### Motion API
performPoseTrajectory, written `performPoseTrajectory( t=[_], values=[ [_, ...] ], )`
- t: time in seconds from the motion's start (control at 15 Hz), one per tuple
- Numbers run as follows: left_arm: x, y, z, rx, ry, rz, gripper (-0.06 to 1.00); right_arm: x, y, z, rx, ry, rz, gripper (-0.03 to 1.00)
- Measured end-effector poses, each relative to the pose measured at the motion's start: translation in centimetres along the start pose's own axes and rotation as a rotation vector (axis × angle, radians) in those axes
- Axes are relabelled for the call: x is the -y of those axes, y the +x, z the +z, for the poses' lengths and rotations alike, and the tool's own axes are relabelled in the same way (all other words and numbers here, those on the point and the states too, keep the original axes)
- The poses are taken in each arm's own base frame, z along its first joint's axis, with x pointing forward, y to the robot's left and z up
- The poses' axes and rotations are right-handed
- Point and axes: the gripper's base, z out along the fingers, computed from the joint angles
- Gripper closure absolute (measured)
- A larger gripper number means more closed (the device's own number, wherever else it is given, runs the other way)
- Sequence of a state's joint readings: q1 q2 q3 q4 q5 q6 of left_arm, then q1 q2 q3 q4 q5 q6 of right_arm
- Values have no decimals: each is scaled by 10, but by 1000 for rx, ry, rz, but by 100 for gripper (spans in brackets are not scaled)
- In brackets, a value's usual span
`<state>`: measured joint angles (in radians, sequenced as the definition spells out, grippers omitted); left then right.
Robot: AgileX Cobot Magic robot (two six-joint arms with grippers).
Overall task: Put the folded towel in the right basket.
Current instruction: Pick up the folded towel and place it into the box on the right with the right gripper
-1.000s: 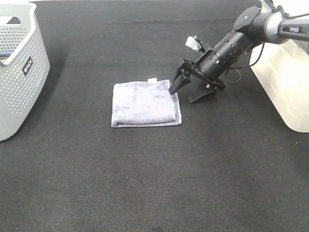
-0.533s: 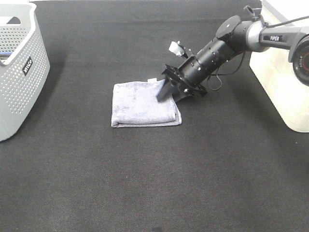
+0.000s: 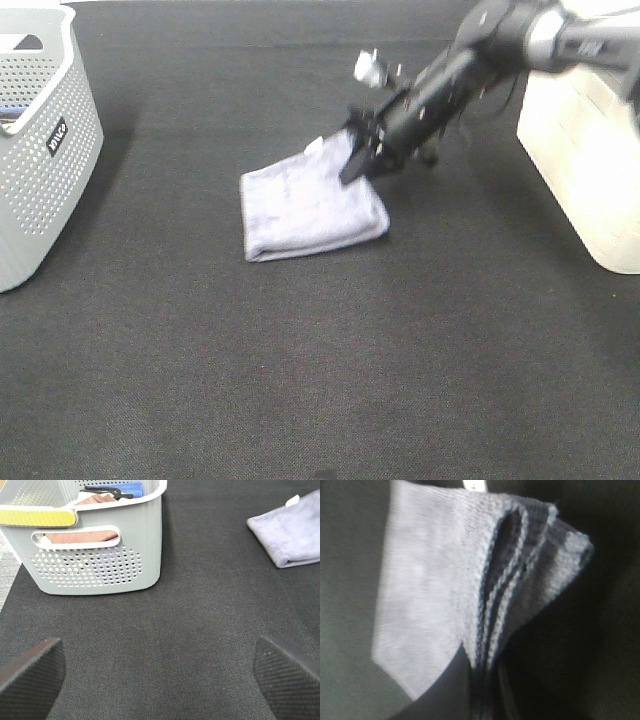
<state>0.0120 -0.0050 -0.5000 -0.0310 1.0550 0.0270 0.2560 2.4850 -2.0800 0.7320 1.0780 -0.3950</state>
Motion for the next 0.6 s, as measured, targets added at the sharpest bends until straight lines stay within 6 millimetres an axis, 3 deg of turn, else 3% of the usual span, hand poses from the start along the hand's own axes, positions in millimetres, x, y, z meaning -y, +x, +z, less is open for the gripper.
performPoseTrajectory(
  t=[0.33, 0.4, 0.47, 0.6],
  values=[
    [0, 0, 0, 0, 0, 0, -3, -62, -15, -106, 147, 168, -226, 90],
    [0, 0, 0, 0, 0, 0, -3, -74, -15, -129, 177, 219, -272, 90],
    [0, 0, 0, 0, 0, 0, -3, -92, -12, -165, 229, 304, -321, 90],
    [0, 0, 0, 0, 0, 0, -3, -109, -4, -211, 304, 411, -352, 90]
  ],
)
